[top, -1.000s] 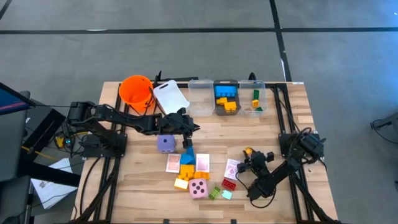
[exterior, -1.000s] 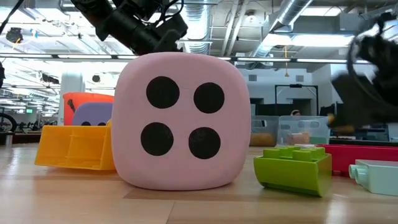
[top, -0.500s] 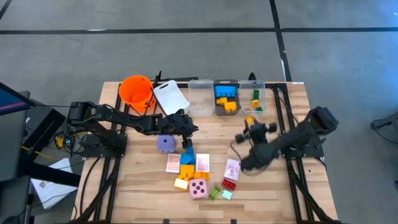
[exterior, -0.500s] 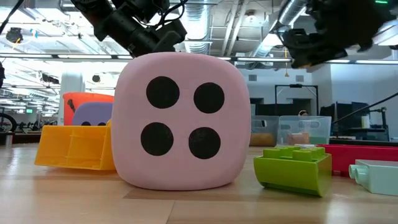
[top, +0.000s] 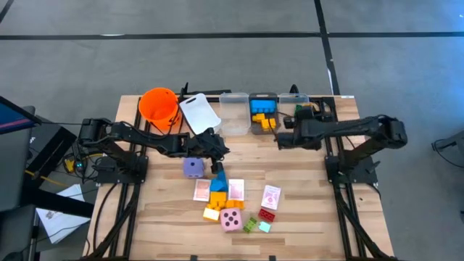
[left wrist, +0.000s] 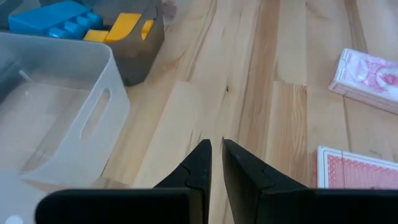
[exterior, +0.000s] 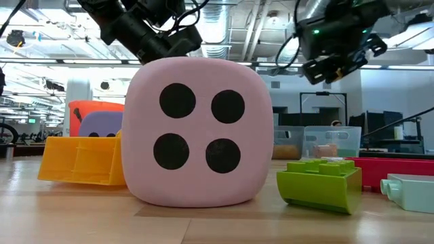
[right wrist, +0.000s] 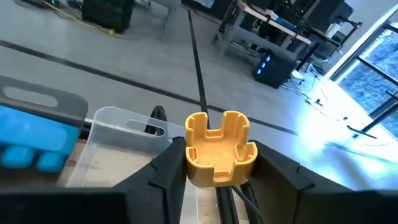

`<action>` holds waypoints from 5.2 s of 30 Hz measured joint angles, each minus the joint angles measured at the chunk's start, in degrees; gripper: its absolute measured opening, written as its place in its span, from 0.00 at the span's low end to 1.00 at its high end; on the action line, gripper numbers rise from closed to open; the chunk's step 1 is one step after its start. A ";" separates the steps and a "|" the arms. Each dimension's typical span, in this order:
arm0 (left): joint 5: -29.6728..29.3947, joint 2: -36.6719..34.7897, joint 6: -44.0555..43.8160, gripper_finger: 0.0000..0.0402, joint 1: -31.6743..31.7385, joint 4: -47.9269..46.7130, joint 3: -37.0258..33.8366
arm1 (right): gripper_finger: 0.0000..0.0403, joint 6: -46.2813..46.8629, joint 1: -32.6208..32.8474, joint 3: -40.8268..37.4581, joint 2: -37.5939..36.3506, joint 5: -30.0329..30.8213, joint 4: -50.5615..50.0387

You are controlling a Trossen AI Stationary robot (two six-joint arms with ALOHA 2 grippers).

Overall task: Pick & Place Toys
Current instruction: Put the small yellow game piece into the right transparent bin, then put the large blue game piece into the black bin

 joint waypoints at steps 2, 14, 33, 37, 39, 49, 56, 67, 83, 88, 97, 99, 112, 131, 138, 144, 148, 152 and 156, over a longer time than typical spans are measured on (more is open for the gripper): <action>0.00 0.00 -0.01 0.08 0.00 -1.00 0.00 | 0.45 -4.74 -1.32 0.04 0.70 0.01 4.55; 0.00 0.00 -3.02 0.08 -0.46 -6.39 -0.02 | 0.78 -17.26 -7.37 0.01 3.56 -7.44 16.93; 0.00 0.00 -2.97 0.08 -1.97 -6.87 -0.01 | 0.79 -42.40 28.68 0.02 3.55 -50.38 41.31; 0.00 0.00 -1.83 0.08 -3.21 -6.86 -0.02 | 0.79 -42.85 33.06 0.02 3.57 -37.70 49.53; -0.02 0.00 1.62 0.08 -4.09 -6.85 -0.02 | 0.79 -45.28 35.16 0.02 3.57 -31.60 53.55; 0.08 -13.46 10.61 0.13 -8.64 -7.52 -0.02 | 0.79 -46.57 41.05 -6.41 3.57 -15.40 66.01; 4.13 -24.10 3.37 0.32 -12.36 -15.13 0.07 | 0.79 -48.69 40.49 -23.42 7.49 -17.83 103.64; 3.08 -22.85 3.55 0.73 -21.53 -22.92 -0.02 | 0.79 -65.19 39.04 -21.38 33.21 -19.98 153.17; -6.86 -5.86 -2.33 0.83 -21.22 -18.83 -0.02 | 0.79 -67.41 35.09 -13.79 38.16 -29.95 150.65; -6.93 -1.42 -10.16 0.83 -19.37 -15.20 0.00 | 0.79 -64.84 34.62 -13.84 38.19 -29.97 149.11; -2.00 2.47 -16.74 0.82 -17.88 -13.52 0.05 | 0.79 -64.70 34.43 -13.79 38.19 -29.99 147.40; -1.25 3.40 -16.94 0.82 -17.88 -12.61 0.04 | 0.79 -64.69 34.41 -13.75 38.19 -29.99 147.10; -0.81 7.44 -19.55 0.81 -17.94 -11.91 0.12 | 0.79 -62.14 34.01 -13.75 38.19 -30.02 145.63; -0.39 5.82 -16.72 0.18 -17.94 -9.19 -0.07 | 0.79 -61.70 34.06 -13.75 38.19 -30.04 146.33; -2.45 -1.46 -13.07 0.01 -16.99 -9.41 -0.07 | 0.79 -61.87 34.28 -13.75 36.79 -30.01 148.29; -2.93 -9.16 -9.05 0.00 -15.17 -9.56 -0.04 | 0.79 -67.44 35.99 -13.77 30.67 -29.23 147.94; -0.65 -12.70 -4.15 0.02 -14.71 -10.02 -0.02 | 0.79 -70.12 37.53 -13.75 25.57 -28.30 143.85; 1.41 -13.33 -2.50 0.09 -14.80 -11.11 -0.02 | 0.79 -70.55 38.64 -13.75 21.39 -27.62 135.60; 2.30 -12.35 -2.44 0.23 -14.80 -13.98 -0.02 | 0.79 -68.92 39.15 -13.75 19.58 -25.81 129.04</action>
